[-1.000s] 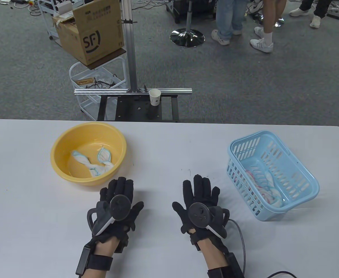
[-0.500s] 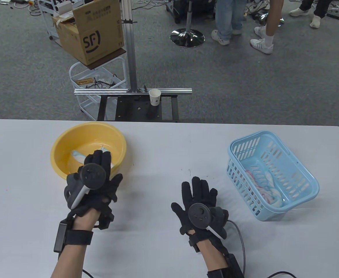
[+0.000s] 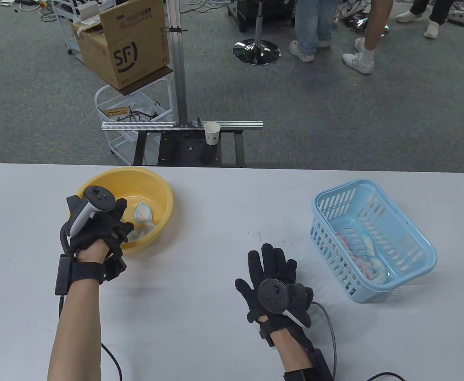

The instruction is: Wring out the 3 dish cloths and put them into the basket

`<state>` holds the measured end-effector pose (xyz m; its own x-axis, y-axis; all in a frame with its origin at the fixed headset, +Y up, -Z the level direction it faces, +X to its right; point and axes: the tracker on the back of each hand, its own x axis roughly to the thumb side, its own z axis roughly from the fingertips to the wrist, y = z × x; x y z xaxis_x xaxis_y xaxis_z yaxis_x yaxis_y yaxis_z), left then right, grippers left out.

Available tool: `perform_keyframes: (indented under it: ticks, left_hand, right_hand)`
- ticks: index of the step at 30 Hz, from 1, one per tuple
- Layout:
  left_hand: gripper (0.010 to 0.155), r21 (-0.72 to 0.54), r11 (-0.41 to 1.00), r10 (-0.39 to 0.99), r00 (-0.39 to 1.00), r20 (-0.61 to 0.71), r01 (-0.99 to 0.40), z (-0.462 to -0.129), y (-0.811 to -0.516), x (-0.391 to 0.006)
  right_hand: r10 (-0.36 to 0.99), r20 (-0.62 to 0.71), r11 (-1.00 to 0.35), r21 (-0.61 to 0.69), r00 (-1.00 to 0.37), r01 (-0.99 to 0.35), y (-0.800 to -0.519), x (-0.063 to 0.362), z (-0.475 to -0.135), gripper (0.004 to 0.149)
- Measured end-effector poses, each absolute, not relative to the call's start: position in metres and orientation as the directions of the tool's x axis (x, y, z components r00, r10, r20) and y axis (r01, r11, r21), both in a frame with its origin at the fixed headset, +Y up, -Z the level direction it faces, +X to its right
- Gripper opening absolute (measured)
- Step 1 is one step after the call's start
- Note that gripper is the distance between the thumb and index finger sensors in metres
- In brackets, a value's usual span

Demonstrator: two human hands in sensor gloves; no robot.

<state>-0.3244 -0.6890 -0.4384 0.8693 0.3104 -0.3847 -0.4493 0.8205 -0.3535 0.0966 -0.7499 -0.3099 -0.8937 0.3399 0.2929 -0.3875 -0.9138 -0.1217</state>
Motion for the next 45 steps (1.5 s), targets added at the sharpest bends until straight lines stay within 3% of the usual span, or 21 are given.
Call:
perform_keyframes:
  ticks: [7,19,25,32,36,45]
  left_hand:
    - [0.080,-0.558,0.716,0.209,0.891,-0.402,-0.420,-0.466,-0.714,-0.317]
    - [0.088,-0.663,0.653,0.120,0.915,-0.386,-0.365,-0.491,-0.744,-0.310]
    - [0.079,-0.647,0.687,0.098,0.925,-0.368,-0.330,-0.497,-0.749,-0.309]
    - [0.047,-0.623,0.741,0.050,0.947,-0.317,-0.248,-0.497,-0.754,-0.308]
    - [0.046,-0.584,0.774,0.074,0.951,-0.300,-0.244,-0.493,-0.747,-0.309]
    - [0.046,-0.407,0.804,0.325,0.893,-0.311,-0.434,-0.479,-0.696,-0.315]
  right_hand:
    - [0.331,0.309,-0.917,-0.117,-0.892,-0.380,-0.749,0.096,-0.310,0.076]
    - [0.341,0.290,-0.919,-0.099,-0.894,-0.383,-0.752,0.101,-0.312,0.076]
    - [0.348,0.276,-0.918,-0.092,-0.896,-0.385,-0.753,0.104,-0.313,0.075]
    - [0.355,0.271,-0.917,-0.087,-0.895,-0.390,-0.753,0.104,-0.313,0.074]
    - [0.365,0.265,-0.914,-0.082,-0.892,-0.398,-0.753,0.105,-0.313,0.073]
    - [0.370,0.271,-0.912,-0.076,-0.888,-0.403,-0.753,0.104,-0.313,0.074]
